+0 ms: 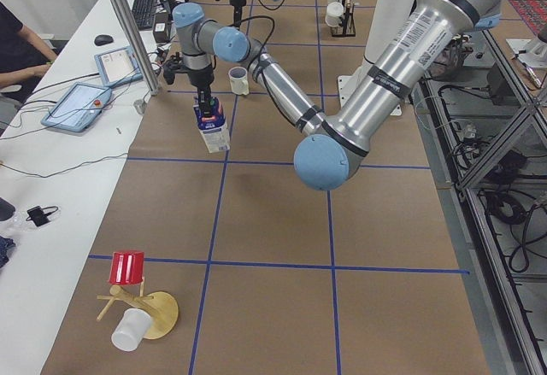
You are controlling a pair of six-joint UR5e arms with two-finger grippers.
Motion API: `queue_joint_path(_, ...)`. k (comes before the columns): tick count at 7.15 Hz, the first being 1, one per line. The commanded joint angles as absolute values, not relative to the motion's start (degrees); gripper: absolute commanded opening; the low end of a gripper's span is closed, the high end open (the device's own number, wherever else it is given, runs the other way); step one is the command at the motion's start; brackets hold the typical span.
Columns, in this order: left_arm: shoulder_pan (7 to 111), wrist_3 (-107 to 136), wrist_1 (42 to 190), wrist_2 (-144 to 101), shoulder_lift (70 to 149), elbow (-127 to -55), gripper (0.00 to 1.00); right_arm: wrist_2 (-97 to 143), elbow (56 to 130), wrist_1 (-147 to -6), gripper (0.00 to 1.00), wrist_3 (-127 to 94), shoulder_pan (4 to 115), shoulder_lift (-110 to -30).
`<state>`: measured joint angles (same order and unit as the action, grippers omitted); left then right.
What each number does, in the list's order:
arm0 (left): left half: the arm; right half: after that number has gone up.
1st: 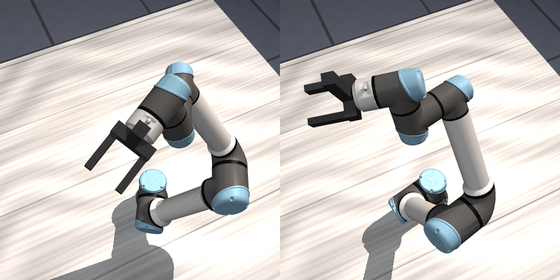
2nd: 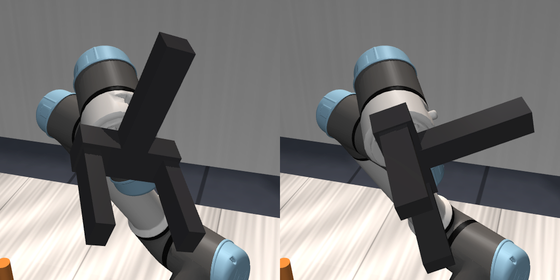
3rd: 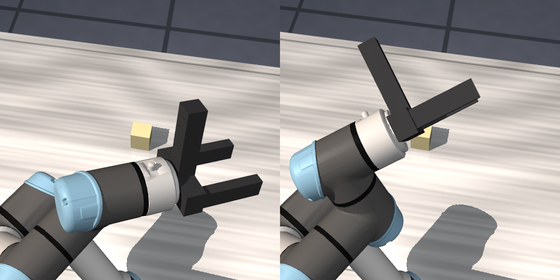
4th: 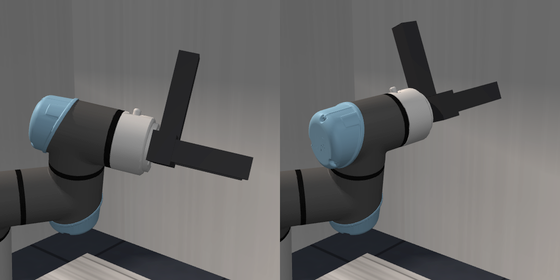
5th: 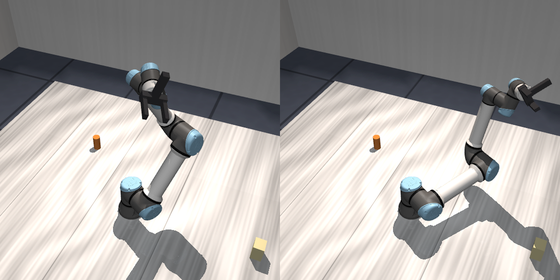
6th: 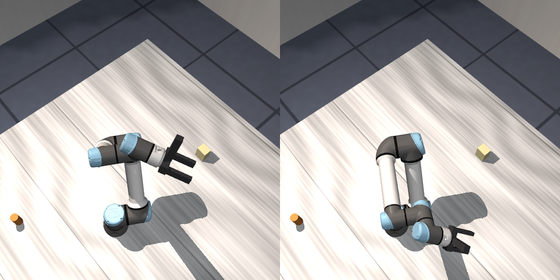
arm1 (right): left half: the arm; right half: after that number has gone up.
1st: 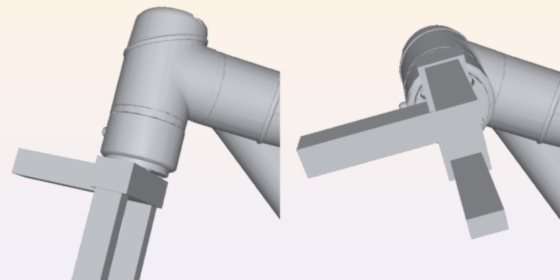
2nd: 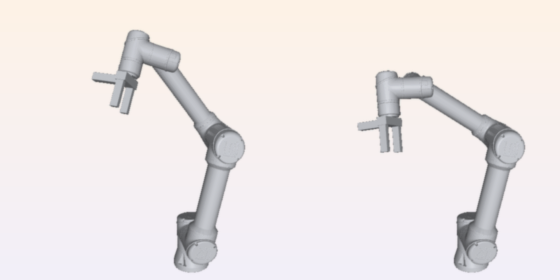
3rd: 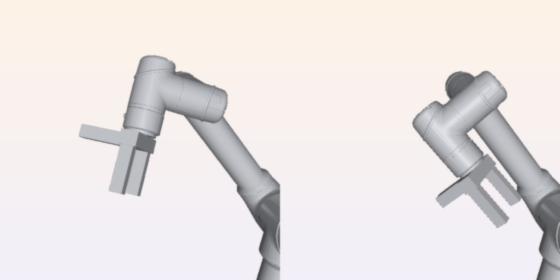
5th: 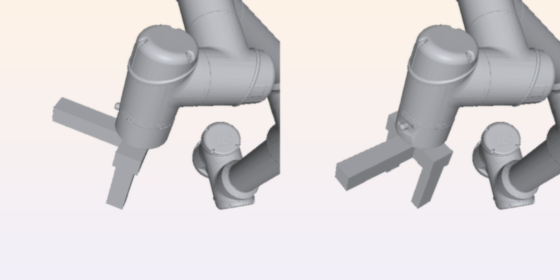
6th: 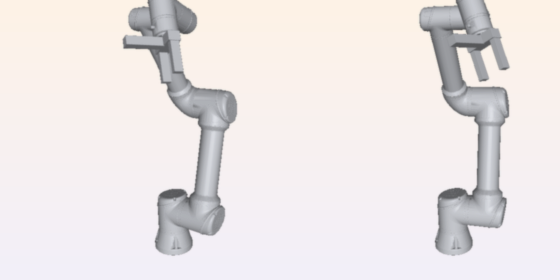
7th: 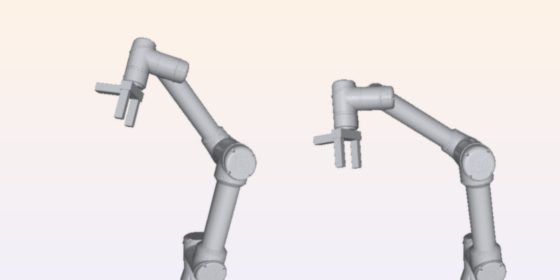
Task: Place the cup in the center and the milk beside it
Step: 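Carry the milk carton with the left gripper toward the mug while the right arm withdraws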
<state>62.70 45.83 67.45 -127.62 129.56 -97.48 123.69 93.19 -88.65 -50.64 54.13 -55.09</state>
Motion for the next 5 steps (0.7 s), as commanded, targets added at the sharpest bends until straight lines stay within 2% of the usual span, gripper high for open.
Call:
queue_joint_path(1,55.7,57.6,71.2,-127.5,138.8,-90.9,0.0,125.2,93.7,-88.8,1.0,-46.5,60.0,-59.7)
queue_joint_path(3,52.5,62.1,76.7,-127.4,144.1,-84.5,0.0,129.7,93.8,-89.2,1.0,-34.8,67.5,-65.7)
queue_joint_path(5,49.8,63.6,81.1,-125.5,145.7,-81.3,0.0,130.9,93.1,-89.5,1.0,-27.2,72.3,-71.0)
